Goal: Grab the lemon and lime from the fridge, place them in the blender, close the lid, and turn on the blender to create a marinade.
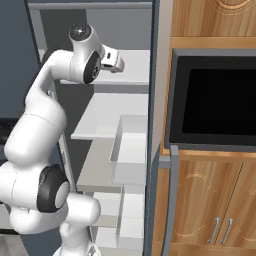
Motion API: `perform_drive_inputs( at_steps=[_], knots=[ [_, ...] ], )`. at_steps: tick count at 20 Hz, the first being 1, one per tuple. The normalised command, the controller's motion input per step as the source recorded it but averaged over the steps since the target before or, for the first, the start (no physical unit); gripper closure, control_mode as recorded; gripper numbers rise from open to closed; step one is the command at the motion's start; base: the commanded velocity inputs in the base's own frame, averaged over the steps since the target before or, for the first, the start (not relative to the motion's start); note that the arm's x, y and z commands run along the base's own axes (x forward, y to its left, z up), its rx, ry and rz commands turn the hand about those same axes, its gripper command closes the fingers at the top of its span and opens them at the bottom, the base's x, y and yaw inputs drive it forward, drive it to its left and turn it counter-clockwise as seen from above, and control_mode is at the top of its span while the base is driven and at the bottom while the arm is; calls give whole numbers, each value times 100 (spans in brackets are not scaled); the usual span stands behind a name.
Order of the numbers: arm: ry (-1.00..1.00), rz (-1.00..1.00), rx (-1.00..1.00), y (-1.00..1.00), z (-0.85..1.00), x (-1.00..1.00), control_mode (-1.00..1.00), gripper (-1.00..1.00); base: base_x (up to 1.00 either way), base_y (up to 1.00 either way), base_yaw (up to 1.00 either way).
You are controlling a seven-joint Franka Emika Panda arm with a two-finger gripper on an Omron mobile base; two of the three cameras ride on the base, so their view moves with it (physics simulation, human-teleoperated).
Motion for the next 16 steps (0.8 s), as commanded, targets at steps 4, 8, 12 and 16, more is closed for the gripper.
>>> perform_drive_inputs(
  at_steps=[4,8,12,16],
  knots=[
    [6,4,0,-1,0,54,-100,-100,0,0,0],
    [5,4,0,-6,-3,44,-100,-100,0,0,0],
    [2,4,0,-7,-6,41,-100,-100,0,0,0],
    [2,3,0,-5,-12,33,-100,-100,0,0,0]
  ],
)
